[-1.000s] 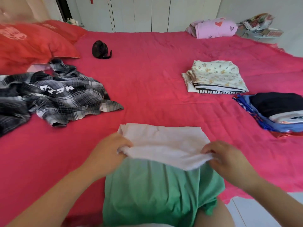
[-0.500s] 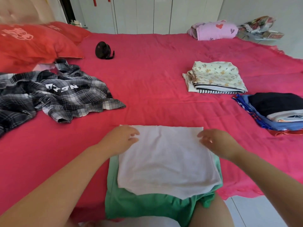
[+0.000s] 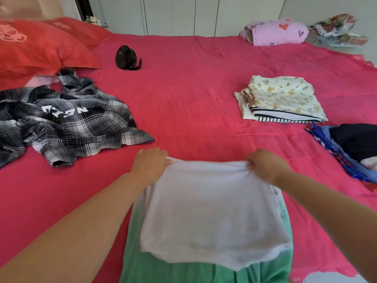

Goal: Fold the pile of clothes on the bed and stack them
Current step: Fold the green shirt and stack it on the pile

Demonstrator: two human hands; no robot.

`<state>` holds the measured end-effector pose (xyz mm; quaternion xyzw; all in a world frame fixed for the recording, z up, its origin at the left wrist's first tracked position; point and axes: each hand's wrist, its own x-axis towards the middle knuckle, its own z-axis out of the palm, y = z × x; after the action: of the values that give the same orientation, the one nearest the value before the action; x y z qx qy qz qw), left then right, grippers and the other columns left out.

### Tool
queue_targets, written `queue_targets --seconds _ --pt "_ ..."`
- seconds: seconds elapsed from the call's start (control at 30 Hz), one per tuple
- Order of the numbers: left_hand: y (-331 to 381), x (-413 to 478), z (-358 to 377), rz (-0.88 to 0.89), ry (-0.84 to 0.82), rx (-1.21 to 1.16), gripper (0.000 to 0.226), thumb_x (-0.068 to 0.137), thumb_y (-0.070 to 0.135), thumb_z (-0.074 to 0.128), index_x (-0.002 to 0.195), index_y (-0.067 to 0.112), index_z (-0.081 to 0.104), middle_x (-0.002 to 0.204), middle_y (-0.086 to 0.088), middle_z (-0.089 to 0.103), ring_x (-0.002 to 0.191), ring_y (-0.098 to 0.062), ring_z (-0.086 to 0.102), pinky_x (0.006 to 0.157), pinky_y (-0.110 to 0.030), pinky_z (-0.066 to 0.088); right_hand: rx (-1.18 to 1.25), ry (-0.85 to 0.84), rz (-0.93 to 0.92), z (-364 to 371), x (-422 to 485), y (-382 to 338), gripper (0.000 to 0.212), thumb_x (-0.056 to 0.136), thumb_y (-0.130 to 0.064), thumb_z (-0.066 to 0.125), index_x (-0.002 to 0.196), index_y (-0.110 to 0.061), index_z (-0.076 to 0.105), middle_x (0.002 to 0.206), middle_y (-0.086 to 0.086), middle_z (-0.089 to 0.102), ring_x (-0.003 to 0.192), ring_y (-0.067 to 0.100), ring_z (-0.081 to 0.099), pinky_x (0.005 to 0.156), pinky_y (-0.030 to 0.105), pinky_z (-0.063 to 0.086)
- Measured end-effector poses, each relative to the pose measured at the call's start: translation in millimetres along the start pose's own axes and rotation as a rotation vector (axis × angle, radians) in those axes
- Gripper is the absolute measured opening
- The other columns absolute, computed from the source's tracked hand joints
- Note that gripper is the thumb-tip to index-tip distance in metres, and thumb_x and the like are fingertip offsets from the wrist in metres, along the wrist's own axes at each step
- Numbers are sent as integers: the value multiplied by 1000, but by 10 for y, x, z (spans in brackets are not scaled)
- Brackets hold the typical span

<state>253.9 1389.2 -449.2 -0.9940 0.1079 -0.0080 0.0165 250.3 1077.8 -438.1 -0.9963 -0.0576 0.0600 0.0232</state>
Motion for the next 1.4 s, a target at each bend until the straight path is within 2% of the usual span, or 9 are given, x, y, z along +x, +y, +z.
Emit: queue_targets --seconds 0.2,0.37,0.6,0.7,0.83,1.07,1.17,1.27,1.4 --pt "-168 459 -358 -123 299 -114 38 93 39 49 116 11 59 111 -15 56 109 -34 51 88 -43 40 144 268 134 -447 486 -19 37 91 -25 52 126 -17 54 123 16 49 114 35 50 91 42 43" --pt "-31 224 -133 -174 205 -180 49 91 45 49 130 16 47 121 -12 50 115 -30 46 92 -41 39 187 122 73 -153 250 -137 52 88 -24 59 137 -18 43 137 16 41 125 34 42 103 43 38" --pt "65 -638 148 -108 -34 -473 69 82 57 54 143 32 31 138 0 32 125 -19 37 99 -31 34 292 7 -177 194 -744 -8 52 82 -33 69 130 -23 53 136 7 47 128 21 42 109 25 28" --pt "127 -858 192 -102 -105 -584 64 86 42 61 142 33 33 147 2 19 133 -15 28 105 -24 25 289 -107 -198 252 -928 28 62 78 -34 72 134 -26 48 144 7 38 136 18 33 111 22 21" --pt "241 -958 73 -214 -6 -696 45 92 13 55 136 13 46 146 -10 27 133 -20 30 104 -16 17 269 134 -104 288 -993 -23 40 83 2 57 117 -17 66 125 6 61 118 22 54 99 25 37" --pt "229 -1290 -295 -175 173 -683 37 89 3 56 125 2 56 138 -9 41 127 -20 39 101 -15 21 324 496 -145 -118 -1461 -51 31 70 4 54 84 -16 74 77 3 70 71 26 64 61 27 42" --pt "243 -1605 -229 -119 -61 -623 41 91 12 55 132 9 51 142 -5 34 128 -16 36 98 -12 20 174 131 -212 -86 -1738 -14 36 80 2 54 97 -25 72 97 -7 70 89 14 65 75 18 44" --pt "301 -1789 -138 -107 -271 -406 43 92 30 54 133 16 50 144 -1 30 126 -18 38 102 -21 27 6 -203 -184 16 -1820 38 27 91 -25 54 114 -34 64 118 -21 60 105 -4 52 87 5 32" --pt "375 -1618 -210 -128 39 -310 40 94 41 46 130 25 53 142 3 38 127 -21 36 103 -34 31 143 85 -77 35 -1614 -139 23 93 -23 51 108 -22 69 112 -2 68 102 18 61 89 31 45"
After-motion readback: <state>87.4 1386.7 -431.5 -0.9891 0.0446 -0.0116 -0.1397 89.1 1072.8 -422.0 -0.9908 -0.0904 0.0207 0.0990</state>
